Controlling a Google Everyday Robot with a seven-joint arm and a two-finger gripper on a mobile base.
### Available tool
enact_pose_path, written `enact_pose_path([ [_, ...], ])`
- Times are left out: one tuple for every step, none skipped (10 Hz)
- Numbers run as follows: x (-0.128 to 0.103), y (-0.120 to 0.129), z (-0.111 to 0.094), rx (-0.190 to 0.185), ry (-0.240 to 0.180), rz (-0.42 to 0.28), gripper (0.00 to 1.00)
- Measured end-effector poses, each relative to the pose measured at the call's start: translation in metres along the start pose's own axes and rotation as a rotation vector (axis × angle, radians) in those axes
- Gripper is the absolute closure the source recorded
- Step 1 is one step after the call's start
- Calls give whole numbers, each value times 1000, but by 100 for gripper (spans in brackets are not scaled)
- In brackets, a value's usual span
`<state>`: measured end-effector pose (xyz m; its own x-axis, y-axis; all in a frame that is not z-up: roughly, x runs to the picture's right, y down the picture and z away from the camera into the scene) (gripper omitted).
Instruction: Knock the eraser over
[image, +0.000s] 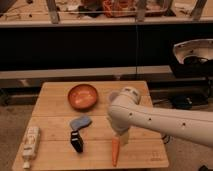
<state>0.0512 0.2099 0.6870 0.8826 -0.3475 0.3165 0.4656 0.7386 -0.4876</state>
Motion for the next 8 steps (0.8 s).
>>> enact_pose_path([
  [-2,0,1,1,-5,-8,20],
  [-6,1,4,1,-12,-16,20],
  [-13,0,7,-1,-20,-29,20],
  [-18,-1,9,-1,-26,-36,20],
  [-19,-1,11,0,-29,-41,20],
  [-20,1,14,0,-33,-47,20],
  [-22,0,17,-1,-39,-55,20],
  [-26,-1,20,-1,-45,-65,20],
])
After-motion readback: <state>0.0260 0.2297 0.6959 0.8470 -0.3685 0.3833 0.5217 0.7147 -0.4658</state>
